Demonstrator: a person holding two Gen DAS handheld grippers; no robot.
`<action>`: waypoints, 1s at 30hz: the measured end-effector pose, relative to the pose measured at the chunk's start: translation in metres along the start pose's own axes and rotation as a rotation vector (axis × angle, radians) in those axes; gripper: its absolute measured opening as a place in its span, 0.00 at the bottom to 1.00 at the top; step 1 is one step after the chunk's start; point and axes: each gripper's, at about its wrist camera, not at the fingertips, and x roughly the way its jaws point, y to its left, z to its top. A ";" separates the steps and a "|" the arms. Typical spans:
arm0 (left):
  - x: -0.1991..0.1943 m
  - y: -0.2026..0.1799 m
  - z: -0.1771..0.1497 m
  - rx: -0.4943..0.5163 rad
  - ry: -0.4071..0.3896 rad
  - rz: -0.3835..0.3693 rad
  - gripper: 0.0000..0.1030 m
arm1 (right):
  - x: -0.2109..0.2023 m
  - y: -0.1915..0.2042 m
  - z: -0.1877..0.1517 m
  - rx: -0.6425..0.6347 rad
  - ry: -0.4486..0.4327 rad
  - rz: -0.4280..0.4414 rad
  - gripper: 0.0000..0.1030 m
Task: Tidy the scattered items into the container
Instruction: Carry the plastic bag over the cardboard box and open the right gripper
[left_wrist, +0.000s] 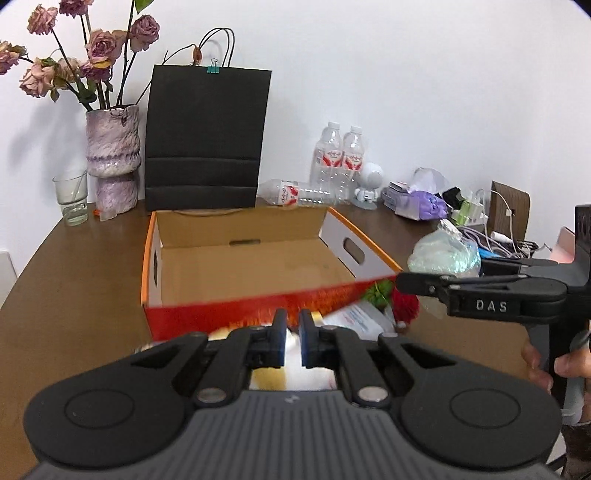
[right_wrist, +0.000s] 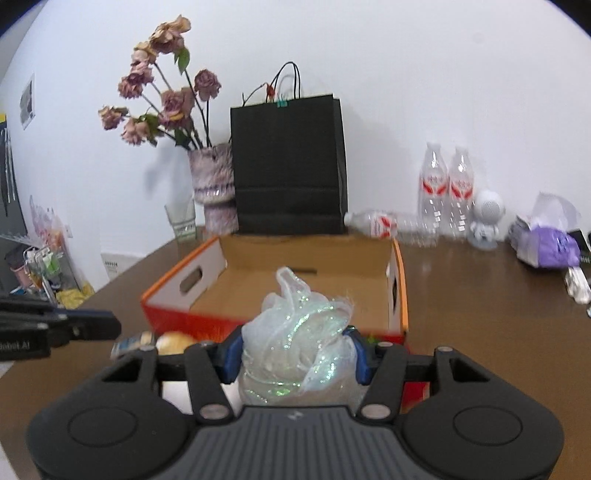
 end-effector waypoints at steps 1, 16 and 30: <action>0.008 0.002 0.005 -0.009 0.003 0.004 0.08 | 0.009 -0.001 0.008 0.001 0.002 -0.002 0.53; 0.133 0.066 0.055 -0.147 0.124 0.182 0.68 | 0.144 -0.021 0.049 0.009 0.177 -0.119 0.88; -0.003 0.038 -0.041 0.058 0.092 0.047 0.90 | 0.010 -0.016 -0.029 -0.048 0.158 0.013 0.88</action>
